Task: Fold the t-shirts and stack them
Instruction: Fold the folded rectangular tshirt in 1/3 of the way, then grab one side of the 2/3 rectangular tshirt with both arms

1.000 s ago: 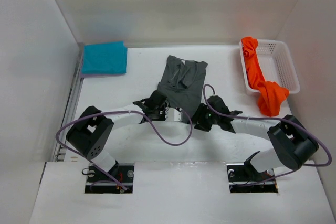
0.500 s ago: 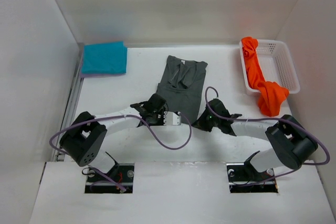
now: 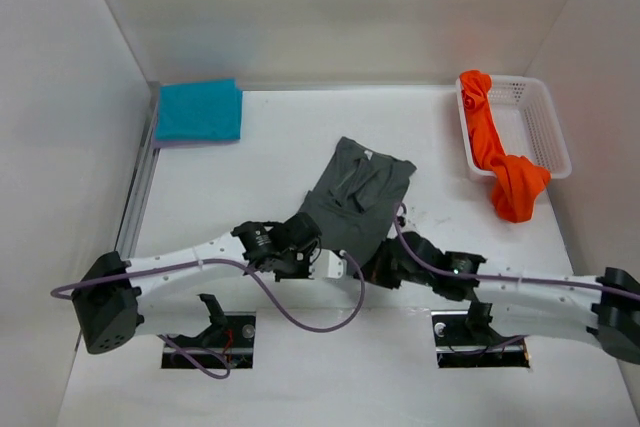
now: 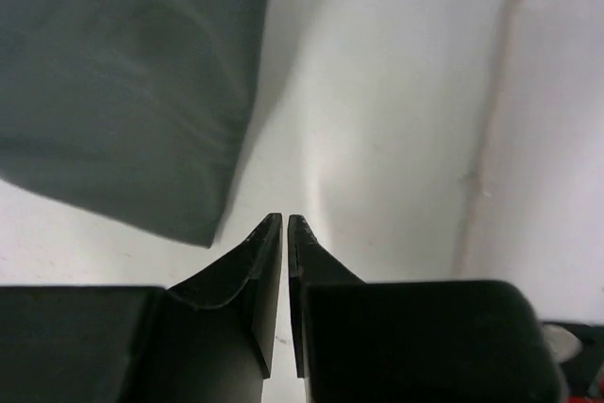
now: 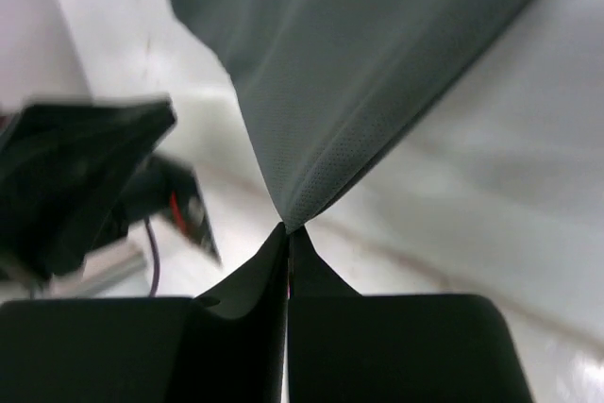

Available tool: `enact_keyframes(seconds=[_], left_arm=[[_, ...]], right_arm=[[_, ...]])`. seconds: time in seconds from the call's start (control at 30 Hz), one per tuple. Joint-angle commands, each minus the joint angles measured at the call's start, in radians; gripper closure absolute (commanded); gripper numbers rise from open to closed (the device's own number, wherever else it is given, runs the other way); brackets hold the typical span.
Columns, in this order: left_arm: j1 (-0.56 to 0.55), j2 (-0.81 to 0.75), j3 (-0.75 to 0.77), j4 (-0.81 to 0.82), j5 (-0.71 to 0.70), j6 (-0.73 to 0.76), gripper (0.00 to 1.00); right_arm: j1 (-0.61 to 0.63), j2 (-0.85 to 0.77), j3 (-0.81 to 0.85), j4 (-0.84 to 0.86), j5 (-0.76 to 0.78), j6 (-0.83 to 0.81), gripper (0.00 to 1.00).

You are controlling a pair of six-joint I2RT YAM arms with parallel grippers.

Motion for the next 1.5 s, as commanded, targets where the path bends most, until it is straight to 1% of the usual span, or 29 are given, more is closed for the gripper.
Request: enact_keyframes(seconds=[0.0,0.07,0.13,0.17,0.2,0.3,0.43,0.6,0.77,0.83,0.9,0.97,1.1,1.17,1.2,1.23,1.33,1.4,1.47], left_arm=[[0.013,-0.044,-0.009,-0.119,0.003,-0.082,0.88],[0.072,-0.046,-0.013,-0.085,-0.024,-0.038,0.71],[0.105,-0.052,-0.036,-0.039,-0.053,0.058,0.54],[0.111,-0.055,-0.057,-0.013,-0.069,0.107,0.48],[0.110,-0.058,-0.079,0.005,-0.079,0.149,0.45],[0.079,-0.075,-0.111,0.001,-0.051,0.198,0.42],[0.022,-0.089,-0.125,-0.019,0.012,0.194,0.41],[-0.021,-0.063,-0.151,0.097,-0.041,0.183,0.40],[-0.042,-0.010,-0.177,0.157,-0.044,0.195,0.41],[-0.050,0.019,-0.185,0.179,-0.040,0.189,0.42],[-0.053,0.055,-0.191,0.208,-0.043,0.182,0.48],[-0.045,0.085,-0.194,0.243,-0.047,0.174,0.58],[-0.026,0.114,-0.184,0.272,-0.047,0.148,0.87],[-0.021,0.097,-0.177,0.251,-0.047,0.140,0.96],[-0.021,0.077,-0.168,0.227,-0.041,0.136,0.99],[-0.021,0.054,-0.156,0.194,-0.035,0.126,1.00],[-0.019,-0.015,-0.078,0.060,0.014,0.099,1.00],[0.022,-0.027,0.006,-0.007,0.058,0.085,1.00],[0.092,-0.007,0.111,-0.051,0.112,0.083,1.00]], right_arm=[[0.117,-0.129,-0.059,-0.183,0.132,0.168,1.00],[0.149,-0.191,-0.112,-0.199,0.155,0.228,1.00],[0.156,-0.223,-0.153,-0.185,0.161,0.249,0.99],[0.153,-0.229,-0.164,-0.174,0.161,0.251,0.99],[0.148,-0.228,-0.167,-0.164,0.161,0.251,0.99],[0.146,-0.188,-0.159,-0.133,0.157,0.245,0.98],[0.150,-0.133,-0.144,-0.128,0.154,0.243,0.98],[0.153,-0.139,-0.158,-0.124,0.155,0.265,0.98],[0.156,-0.166,-0.173,-0.140,0.161,0.282,0.98],[0.156,-0.172,-0.179,-0.142,0.161,0.286,0.98],[0.156,-0.174,-0.179,-0.144,0.161,0.286,0.98],[0.154,-0.177,-0.179,-0.144,0.161,0.285,0.98],[0.157,-0.179,-0.178,-0.147,0.157,0.283,0.98],[0.165,-0.186,-0.170,-0.159,0.158,0.282,0.98],[0.171,-0.192,-0.161,-0.171,0.161,0.280,0.99],[0.177,-0.200,-0.149,-0.186,0.164,0.279,0.99],[0.185,-0.231,-0.089,-0.258,0.183,0.254,0.99],[0.171,-0.260,-0.037,-0.324,0.186,0.211,0.99],[0.107,-0.292,0.008,-0.366,0.184,0.150,0.98]])
